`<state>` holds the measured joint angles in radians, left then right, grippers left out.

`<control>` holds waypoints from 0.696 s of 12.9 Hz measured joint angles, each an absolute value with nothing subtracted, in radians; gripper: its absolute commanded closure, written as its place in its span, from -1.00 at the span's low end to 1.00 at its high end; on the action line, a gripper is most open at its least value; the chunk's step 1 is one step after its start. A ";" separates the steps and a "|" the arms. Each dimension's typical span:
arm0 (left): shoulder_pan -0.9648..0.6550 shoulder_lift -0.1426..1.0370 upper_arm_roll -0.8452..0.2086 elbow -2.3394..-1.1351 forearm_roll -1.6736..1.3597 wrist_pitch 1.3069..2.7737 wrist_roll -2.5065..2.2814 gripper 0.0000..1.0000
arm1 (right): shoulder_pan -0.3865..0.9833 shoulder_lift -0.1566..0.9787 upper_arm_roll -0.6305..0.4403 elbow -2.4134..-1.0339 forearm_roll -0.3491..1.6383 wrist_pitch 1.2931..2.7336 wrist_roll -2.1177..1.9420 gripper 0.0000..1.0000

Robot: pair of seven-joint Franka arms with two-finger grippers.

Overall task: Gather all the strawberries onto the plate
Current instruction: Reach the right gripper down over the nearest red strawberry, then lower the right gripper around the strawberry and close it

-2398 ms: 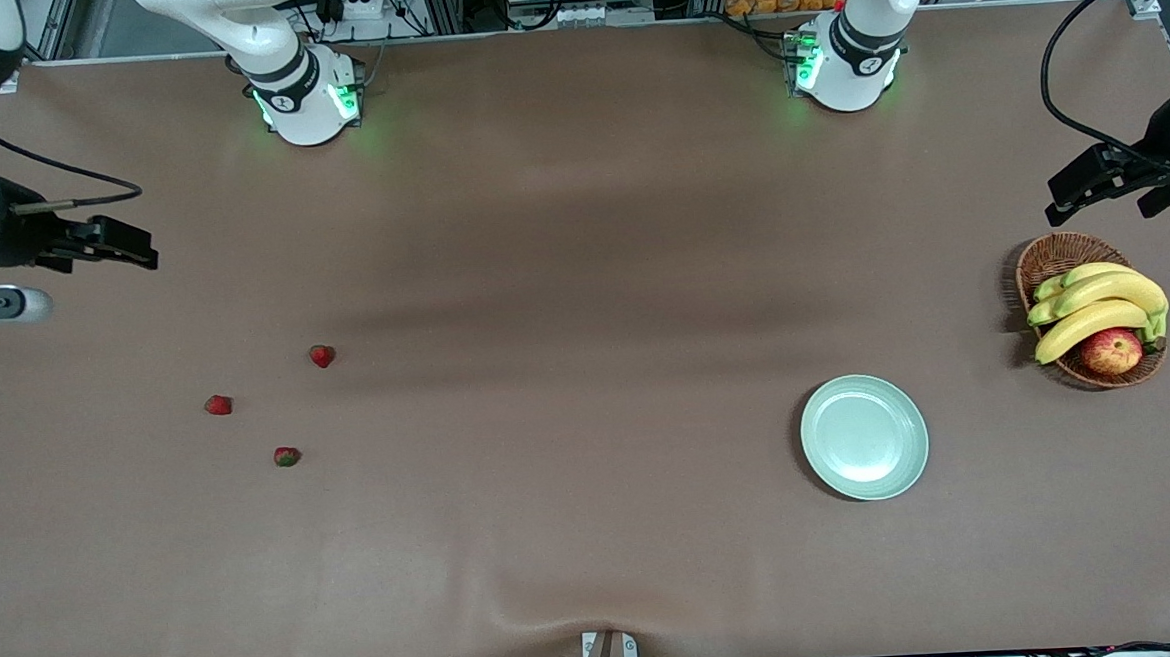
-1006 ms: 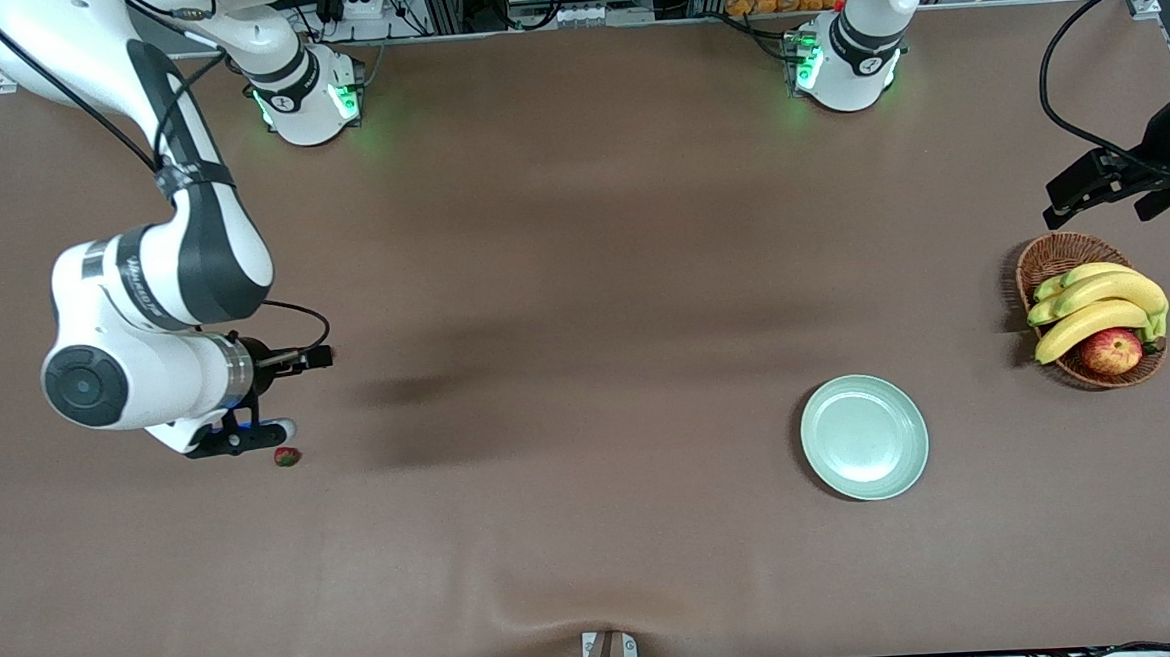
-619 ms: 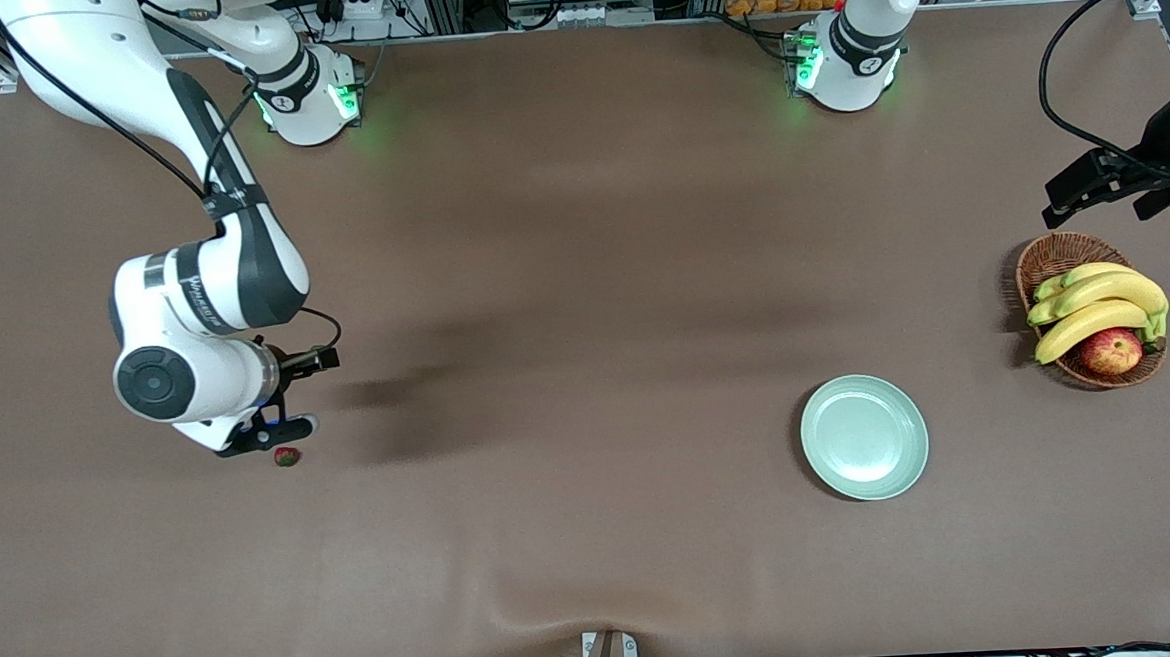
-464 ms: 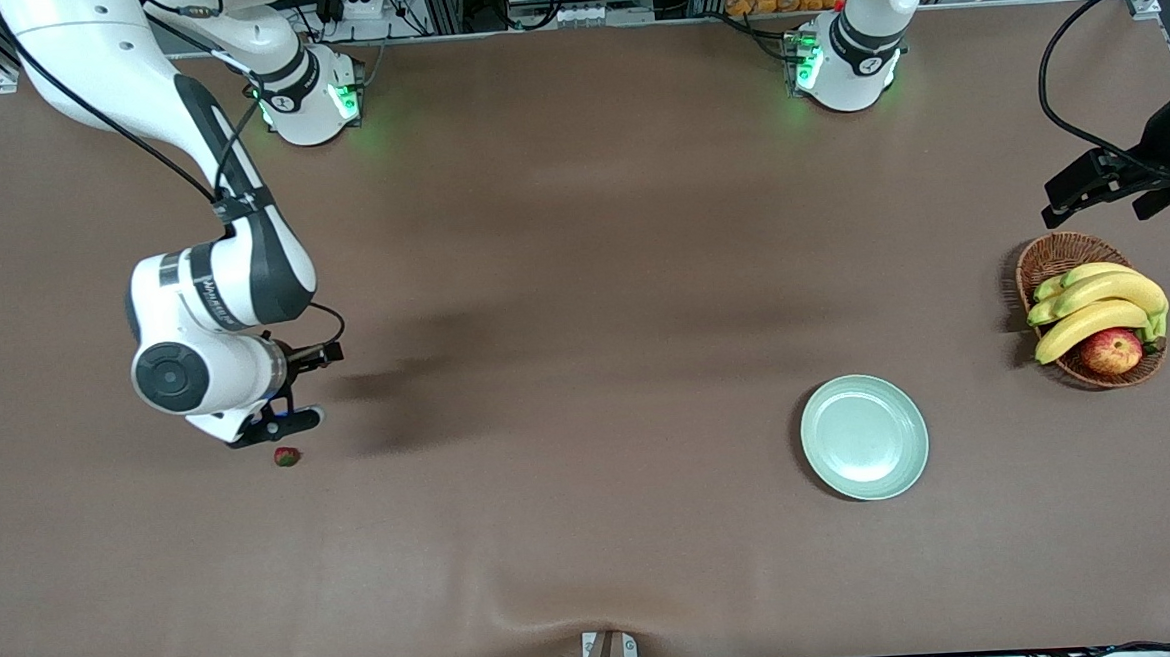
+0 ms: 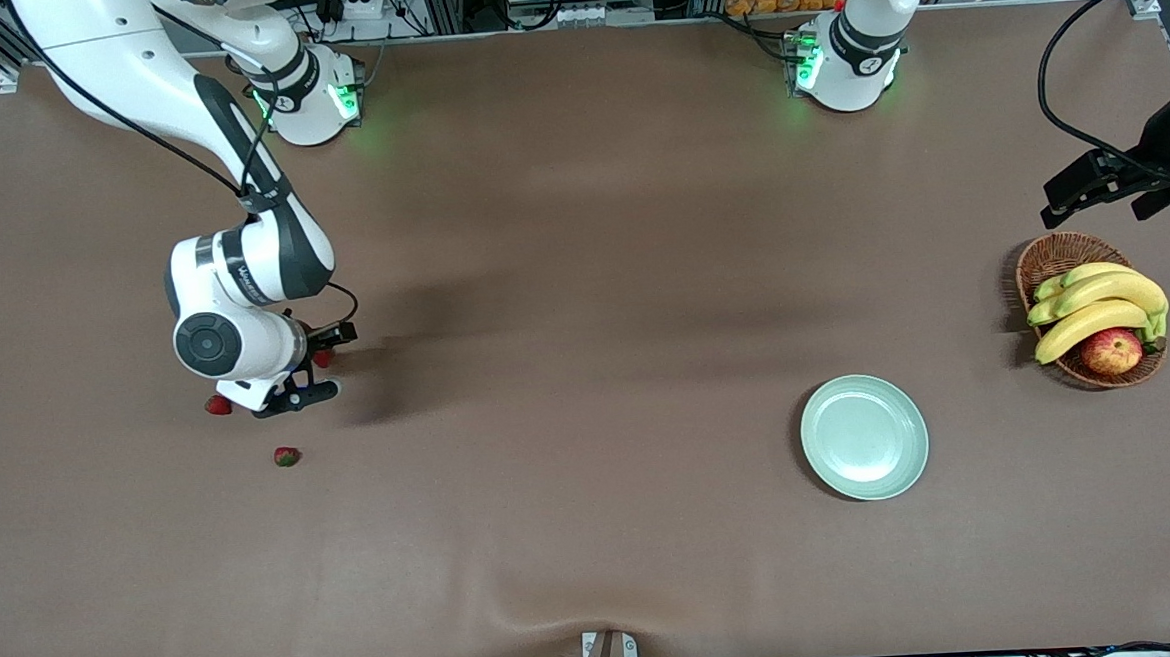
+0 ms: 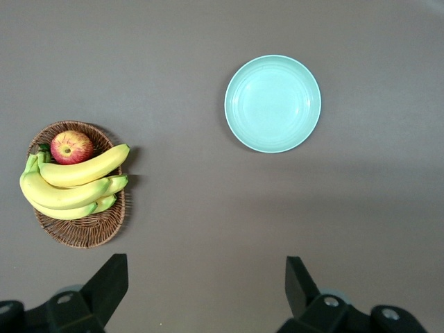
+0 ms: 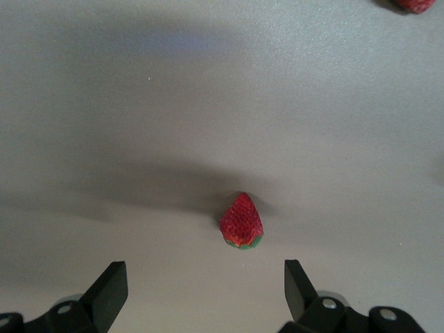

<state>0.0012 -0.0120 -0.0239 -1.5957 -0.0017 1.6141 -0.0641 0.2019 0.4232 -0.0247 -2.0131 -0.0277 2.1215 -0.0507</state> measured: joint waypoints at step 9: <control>0.002 -0.006 -0.023 -1.596 -0.002 1.613 -0.064 -1.00 | 0.183 0.454 -0.034 -2.062 -0.036 2.234 -0.051 -1.00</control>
<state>0.0016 -0.0059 -0.0227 -1.5957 -0.0017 1.6133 -0.0641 0.1828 0.4544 -0.0339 -2.0615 -0.0364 2.2337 -0.0509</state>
